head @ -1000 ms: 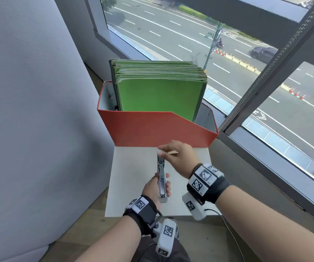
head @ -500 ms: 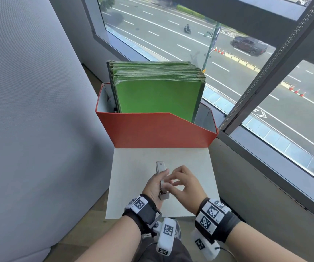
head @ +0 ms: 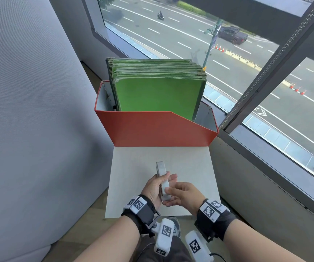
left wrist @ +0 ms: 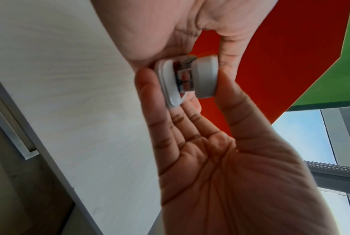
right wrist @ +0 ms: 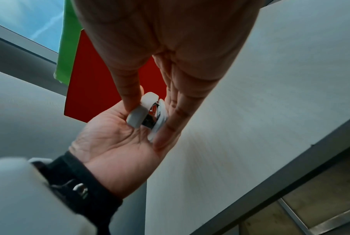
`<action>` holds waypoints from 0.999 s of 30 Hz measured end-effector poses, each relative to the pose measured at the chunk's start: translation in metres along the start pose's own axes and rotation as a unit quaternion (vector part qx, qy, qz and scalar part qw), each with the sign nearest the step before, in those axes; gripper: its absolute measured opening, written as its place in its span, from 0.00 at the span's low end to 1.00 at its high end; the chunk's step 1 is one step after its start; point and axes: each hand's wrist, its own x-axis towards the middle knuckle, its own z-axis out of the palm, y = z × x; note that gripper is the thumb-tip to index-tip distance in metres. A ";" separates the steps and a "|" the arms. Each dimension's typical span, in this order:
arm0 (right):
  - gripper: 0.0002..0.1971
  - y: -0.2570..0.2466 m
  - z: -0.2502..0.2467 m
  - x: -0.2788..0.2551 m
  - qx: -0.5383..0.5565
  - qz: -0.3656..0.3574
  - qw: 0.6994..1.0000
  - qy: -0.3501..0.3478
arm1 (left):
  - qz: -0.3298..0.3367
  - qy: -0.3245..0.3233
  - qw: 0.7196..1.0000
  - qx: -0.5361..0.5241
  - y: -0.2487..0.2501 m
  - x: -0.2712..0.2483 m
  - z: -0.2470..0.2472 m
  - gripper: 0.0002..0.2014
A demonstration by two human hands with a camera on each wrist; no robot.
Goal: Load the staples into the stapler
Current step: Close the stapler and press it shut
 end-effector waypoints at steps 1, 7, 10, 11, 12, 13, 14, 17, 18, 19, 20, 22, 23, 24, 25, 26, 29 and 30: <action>0.14 0.001 0.000 0.001 -0.002 -0.002 1.000 -0.001 | -0.001 -0.001 1.000 0.000 0.000 0.000 0.000 0.14; 0.09 -0.003 -0.004 0.005 -0.012 -0.020 1.000 0.018 | 0.031 0.006 0.994 0.105 0.004 0.007 0.003 0.14; 0.08 -0.012 -0.016 0.005 -0.001 -0.047 0.998 0.042 | 0.076 0.029 0.964 0.253 0.009 0.019 0.013 0.19; 0.09 -0.015 -0.021 0.004 0.002 -0.056 0.997 0.051 | 0.093 0.027 0.951 0.294 0.012 0.022 0.019 0.22; 0.10 -0.019 -0.025 0.004 -0.001 -0.066 0.996 0.061 | 0.101 0.021 0.938 0.331 0.014 0.026 0.025 0.26; 0.11 -0.023 -0.030 0.003 -0.011 -0.078 0.994 0.072 | 0.106 0.017 0.925 0.364 0.015 0.030 0.030 0.29; 0.13 -0.026 -0.036 0.004 -0.031 -0.090 0.992 0.084 | 0.115 0.010 0.912 0.392 0.016 0.033 0.037 0.28; 0.18 -0.033 -0.055 0.011 -0.137 -0.112 0.976 0.126 | 0.137 0.006 0.877 0.461 0.015 0.046 0.056 0.20; 0.19 -0.034 -0.063 0.016 -0.170 -0.111 0.969 0.142 | 0.139 0.007 0.869 0.475 0.013 0.051 0.062 0.21; 0.18 -0.034 -0.070 0.020 -0.197 -0.108 0.962 0.155 | 0.136 0.005 0.864 0.485 0.012 0.055 0.068 0.23; 0.17 -0.035 -0.076 0.023 -0.218 -0.108 0.956 0.164 | 0.135 0.006 0.860 0.491 0.010 0.060 0.074 0.24; 0.16 -0.035 -0.085 0.029 -0.258 -0.104 0.944 0.176 | 0.127 0.010 0.858 0.497 0.006 0.071 0.083 0.25; 0.16 -0.035 -0.088 0.032 -0.278 -0.099 0.938 0.183 | 0.117 0.014 0.859 0.499 0.005 0.074 0.088 0.23; 0.16 -0.033 -0.092 0.035 -0.296 -0.094 0.930 0.194 | 0.113 0.021 0.859 0.499 0.003 0.079 0.091 0.22; 0.17 -0.032 -0.094 0.038 -0.316 -0.087 0.922 0.204 | 0.107 0.031 0.856 0.504 0.001 0.083 0.092 0.22; 0.18 -0.031 -0.097 0.041 -0.334 -0.081 0.915 0.212 | 0.105 0.037 0.853 0.509 -0.002 0.087 0.093 0.21; 0.18 -0.028 -0.100 0.046 -0.346 -0.071 0.911 0.212 | 0.091 0.051 0.841 0.532 -0.007 0.094 0.095 0.21; 0.18 -0.026 -0.101 0.048 -0.345 -0.072 0.911 0.213 | 0.090 0.056 0.840 0.532 -0.009 0.096 0.095 0.22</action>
